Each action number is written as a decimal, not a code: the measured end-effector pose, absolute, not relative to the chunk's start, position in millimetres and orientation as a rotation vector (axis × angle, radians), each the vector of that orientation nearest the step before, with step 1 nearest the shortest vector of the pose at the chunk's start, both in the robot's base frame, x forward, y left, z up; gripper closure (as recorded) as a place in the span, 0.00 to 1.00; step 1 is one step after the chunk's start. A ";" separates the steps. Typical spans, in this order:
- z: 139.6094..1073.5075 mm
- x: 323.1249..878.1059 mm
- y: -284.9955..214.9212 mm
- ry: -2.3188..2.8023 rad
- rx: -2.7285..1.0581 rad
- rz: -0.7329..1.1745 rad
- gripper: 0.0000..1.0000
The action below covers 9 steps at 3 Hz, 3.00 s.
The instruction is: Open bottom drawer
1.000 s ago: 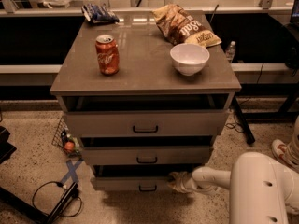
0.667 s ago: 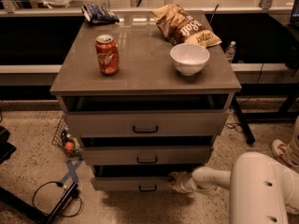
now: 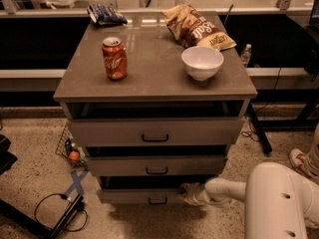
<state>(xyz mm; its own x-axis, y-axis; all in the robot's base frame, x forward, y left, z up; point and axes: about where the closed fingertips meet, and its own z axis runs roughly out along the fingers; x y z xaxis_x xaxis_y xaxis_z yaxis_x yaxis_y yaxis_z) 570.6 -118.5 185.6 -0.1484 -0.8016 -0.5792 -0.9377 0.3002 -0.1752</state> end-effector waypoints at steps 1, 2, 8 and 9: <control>185.2 570.2 -117.8 1.990 -1.543 0.305 0.20; 184.0 569.1 -115.8 1.990 -1.544 0.309 0.00; 189.0 531.1 -118.3 2.089 -1.532 0.311 1.00; 183.5 495.8 -120.8 2.146 -1.514 0.353 1.00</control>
Offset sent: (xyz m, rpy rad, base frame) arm 0.0000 0.0001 0.0000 0.0001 0.0001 0.0001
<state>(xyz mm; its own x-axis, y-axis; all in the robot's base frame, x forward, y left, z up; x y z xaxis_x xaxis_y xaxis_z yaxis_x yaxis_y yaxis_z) 495.8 -120.8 183.5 -0.2672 -0.8078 -0.5254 -0.9336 0.3521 -0.0665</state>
